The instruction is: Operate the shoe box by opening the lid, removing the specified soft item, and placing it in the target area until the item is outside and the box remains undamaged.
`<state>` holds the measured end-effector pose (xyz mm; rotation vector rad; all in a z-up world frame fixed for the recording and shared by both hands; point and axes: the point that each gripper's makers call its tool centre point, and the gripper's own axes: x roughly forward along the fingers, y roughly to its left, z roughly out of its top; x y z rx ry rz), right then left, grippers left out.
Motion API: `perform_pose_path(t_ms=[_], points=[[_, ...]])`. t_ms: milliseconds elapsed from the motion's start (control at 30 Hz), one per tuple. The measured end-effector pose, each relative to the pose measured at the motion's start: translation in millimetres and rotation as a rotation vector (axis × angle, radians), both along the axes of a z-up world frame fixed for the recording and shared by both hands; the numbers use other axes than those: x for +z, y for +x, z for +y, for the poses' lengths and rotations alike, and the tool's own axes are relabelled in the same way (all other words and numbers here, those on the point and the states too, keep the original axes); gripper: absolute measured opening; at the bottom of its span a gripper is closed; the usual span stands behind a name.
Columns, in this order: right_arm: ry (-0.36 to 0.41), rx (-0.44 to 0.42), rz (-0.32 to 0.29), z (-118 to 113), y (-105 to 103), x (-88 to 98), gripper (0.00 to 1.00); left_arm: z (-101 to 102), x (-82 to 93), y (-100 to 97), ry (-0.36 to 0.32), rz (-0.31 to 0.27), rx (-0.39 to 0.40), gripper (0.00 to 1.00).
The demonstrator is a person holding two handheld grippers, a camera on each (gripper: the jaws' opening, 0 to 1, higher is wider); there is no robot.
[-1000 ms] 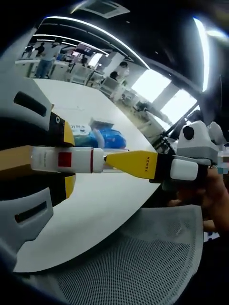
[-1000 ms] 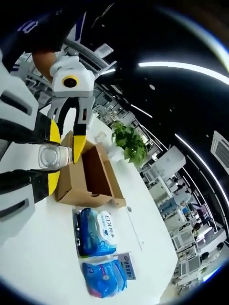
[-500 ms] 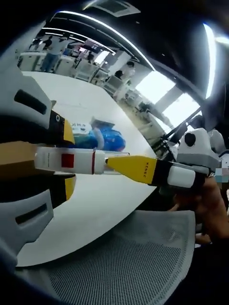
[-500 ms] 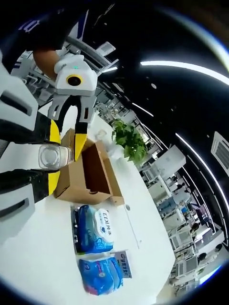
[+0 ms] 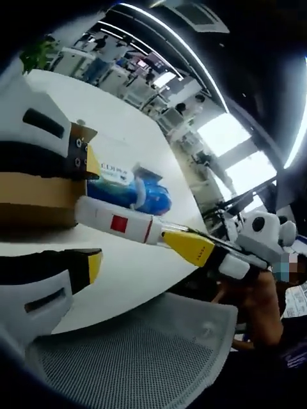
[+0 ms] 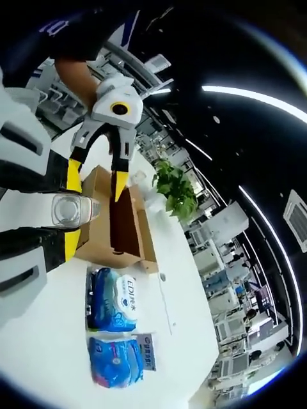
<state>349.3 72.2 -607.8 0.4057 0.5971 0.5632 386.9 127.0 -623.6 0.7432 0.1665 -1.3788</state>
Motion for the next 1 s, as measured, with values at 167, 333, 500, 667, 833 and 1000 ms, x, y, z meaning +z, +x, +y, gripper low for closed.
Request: perform_pose_path(t_ms=[167, 333, 500, 667, 833, 1000], points=[[-0.027, 0.016, -0.008, -2, -2, 1.0, 0.14, 9, 1.8, 3.3, -0.037, 0.059, 0.078, 0.46], [-0.032, 0.038, -0.016, -4, -2, 3.8, 0.14, 16, -0.2, 2.4, -0.073, 0.123, 0.122, 0.48], [-0.048, 0.067, -0.027, -7, -2, 7.4, 0.14, 22, -3.0, 1.7, -0.095, 0.170, 0.174, 0.55], [-0.094, 0.109, -0.044, -10, -1, 8.7, 0.14, 31, -2.7, 4.5, -0.122, 0.190, 0.221, 0.60], [-0.160, 0.162, -0.063, -14, 4, 12.7, 0.14, 43, 1.9, 6.7, -0.164, 0.228, 0.283, 0.67], [-0.215, 0.221, -0.085, -17, 11, 22.6, 0.14, 58, -1.3, 7.0, -0.168, 0.249, 0.335, 0.74]])
